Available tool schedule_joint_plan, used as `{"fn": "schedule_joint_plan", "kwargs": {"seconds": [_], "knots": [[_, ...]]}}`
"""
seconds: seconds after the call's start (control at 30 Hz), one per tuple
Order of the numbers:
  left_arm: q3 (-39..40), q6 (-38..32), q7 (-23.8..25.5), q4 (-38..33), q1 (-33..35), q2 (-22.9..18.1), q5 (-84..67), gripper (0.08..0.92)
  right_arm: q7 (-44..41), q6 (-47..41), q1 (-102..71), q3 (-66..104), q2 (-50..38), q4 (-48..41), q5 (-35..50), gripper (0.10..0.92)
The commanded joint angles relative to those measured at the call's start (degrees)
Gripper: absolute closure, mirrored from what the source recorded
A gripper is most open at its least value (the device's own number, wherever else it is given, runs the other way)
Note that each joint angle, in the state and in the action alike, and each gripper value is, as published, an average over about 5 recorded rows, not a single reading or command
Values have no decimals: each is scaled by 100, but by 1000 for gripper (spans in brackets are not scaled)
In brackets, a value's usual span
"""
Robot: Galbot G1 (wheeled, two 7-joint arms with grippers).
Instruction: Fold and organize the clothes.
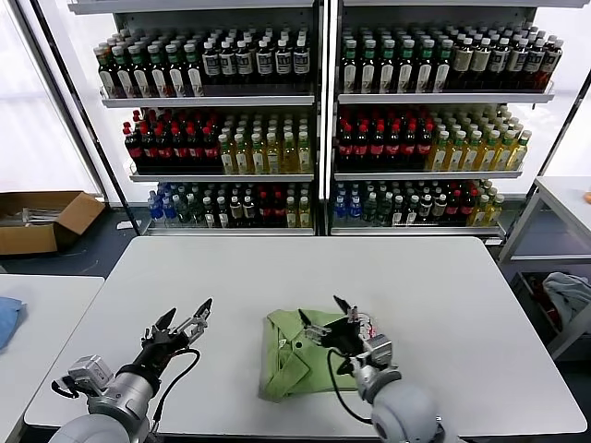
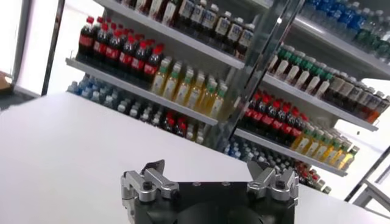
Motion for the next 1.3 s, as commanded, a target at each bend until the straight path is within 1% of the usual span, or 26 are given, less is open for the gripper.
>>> {"fn": "schedule_joint_plan", "kwargs": {"seconds": [0.03,0.2,0.33,0.47,0.6,0.83,1.3], "knots": [[-457,-685,1184,439,4,84,933,177,-670,1057,-1014,2387,-404,822,314,203],[-525,-1090,1621,631,-16,-132,1598,177,-934,1156,-1586,3173,-260,771,730,203],[-630,-1448,2106,720,6,-211,2219,177,-1105,1137,-1959,3464,-205,876,951,203],[-690,-1957,2489,770,17,-253,2883,177,-1135,1142,-2144,3506,-88,905,842,203],[-720,-2371,2730,818,-13,-423,3510,177,-1123,1143,-2206,3504,-9,745,788,203],[-638,-2627,2802,948,40,-709,3888,177,-1067,1094,-2514,3643,-120,766,921,203],[-450,-2612,2808,1053,103,-740,3912,177,-1159,1208,-2452,3860,-84,431,933,203]]}}
